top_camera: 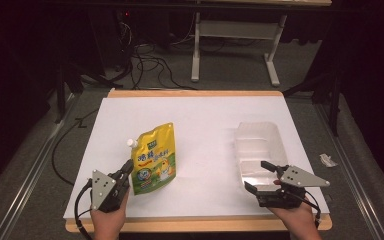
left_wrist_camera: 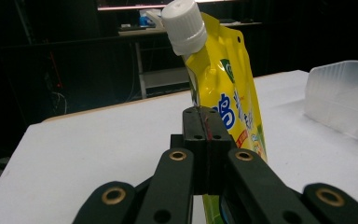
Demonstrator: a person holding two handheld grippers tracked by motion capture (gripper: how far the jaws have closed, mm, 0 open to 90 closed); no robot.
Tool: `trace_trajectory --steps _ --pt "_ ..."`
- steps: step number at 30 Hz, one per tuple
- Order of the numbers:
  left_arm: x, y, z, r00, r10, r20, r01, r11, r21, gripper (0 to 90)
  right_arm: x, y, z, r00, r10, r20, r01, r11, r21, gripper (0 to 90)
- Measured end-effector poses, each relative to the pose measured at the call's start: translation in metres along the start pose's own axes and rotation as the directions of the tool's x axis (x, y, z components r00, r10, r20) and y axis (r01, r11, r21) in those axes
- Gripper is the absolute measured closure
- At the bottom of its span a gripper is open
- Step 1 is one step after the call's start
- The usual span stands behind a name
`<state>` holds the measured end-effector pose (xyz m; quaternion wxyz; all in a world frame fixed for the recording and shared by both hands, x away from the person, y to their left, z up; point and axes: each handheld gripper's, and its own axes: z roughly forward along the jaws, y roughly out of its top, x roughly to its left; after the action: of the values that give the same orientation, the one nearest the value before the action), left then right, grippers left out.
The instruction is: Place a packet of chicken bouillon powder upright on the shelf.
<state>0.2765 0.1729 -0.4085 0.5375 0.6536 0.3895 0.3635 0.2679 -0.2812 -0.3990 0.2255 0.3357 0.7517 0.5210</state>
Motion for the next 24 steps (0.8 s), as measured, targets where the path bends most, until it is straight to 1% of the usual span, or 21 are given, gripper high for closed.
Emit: trace_trajectory --steps 1,2,4,5,6,9,12,14,15,16,20,21,22,24 --pt "-0.001 0.0 0.0 1.0 0.0 0.002 0.0 1.0 -0.003 90.0 0.007 0.005 0.007 0.9998 -0.006 -0.021 0.006 1.0 0.002 14.2" --pt "-0.001 0.0 0.0 1.0 -0.002 0.005 0.002 1.0 -0.004 90.0 0.007 0.005 0.007 0.9998 -0.006 -0.021 0.006 1.0 0.002 14.2" --pt "0.0 0.0 0.0 0.9999 -0.011 0.012 0.011 0.9999 -0.001 90.0 0.013 0.011 0.015 0.9991 -0.01 -0.042 0.01 1.0 0.01 14.6" --pt "0.002 0.0 0.0 0.9997 -0.02 0.016 0.02 0.9998 0.002 90.0 0.019 0.018 0.025 0.9977 -0.014 -0.067 0.016 1.0 0.023 14.7" --pt "0.002 0.0 0.0 0.9997 -0.02 0.016 0.02 0.9998 0.002 90.0 0.019 0.018 0.025 0.9977 -0.014 -0.067 0.016 1.0 0.023 14.7" --pt "0.005 -0.001 0.0 0.9994 -0.025 0.023 0.025 0.9997 0.005 90.0 0.027 0.029 0.043 0.9952 -0.015 -0.097 0.018 0.999 0.036 14.7" --pt "0.004 0.0 0.0 0.9991 -0.023 0.035 0.023 0.9997 0.002 90.0 0.035 0.04 0.063 0.9912 0.004 -0.133 0.001 0.999 0.034 14.8" --pt "0.004 0.0 0.0 0.999 -0.017 0.042 0.017 0.9999 0.001 90.0 0.038 0.045 0.073 0.9894 0.012 -0.144 -0.008 0.999 0.033 14.9" --pt "0.004 0.001 0.0 0.9989 -0.015 0.045 0.015 0.9999 0.0 90.0 0.042 0.049 0.084 0.9873 0.019 -0.158 -0.014 0.999 0.031 14.9" --pt "0.004 0.001 -0.001 0.9988 -0.015 0.047 0.015 0.9999 0.0 90.0 0.042 0.049 0.084 0.9873 0.019 -0.158 -0.014 0.999 0.031 14.9" --pt "0.003 0.001 -0.001 0.9983 -0.008 0.057 0.008 1.0 -0.003 90.0 0.048 0.055 0.105 0.9821 0.032 -0.186 -0.027 0.999 0.029 14.9" --pt "0.003 0.001 -0.001 0.9981 -0.007 0.061 0.007 1.0 -0.002 90.0 0.05 0.057 0.115 0.979 0.037 -0.2 -0.031 0.999 0.032 14.9" --pt "0.004 0.001 0.0 0.9976 -0.009 0.068 0.009 1.0 0.003 90.0 0.05 0.057 0.115 0.979 0.037 -0.2 -0.031 0.999 0.032 14.9" --pt "0.004 0.001 -0.001 0.9974 -0.007 0.072 0.007 1.0 0.006 90.0 0.052 0.059 0.126 0.9766 0.044 -0.211 -0.037 0.999 0.039 14.9"
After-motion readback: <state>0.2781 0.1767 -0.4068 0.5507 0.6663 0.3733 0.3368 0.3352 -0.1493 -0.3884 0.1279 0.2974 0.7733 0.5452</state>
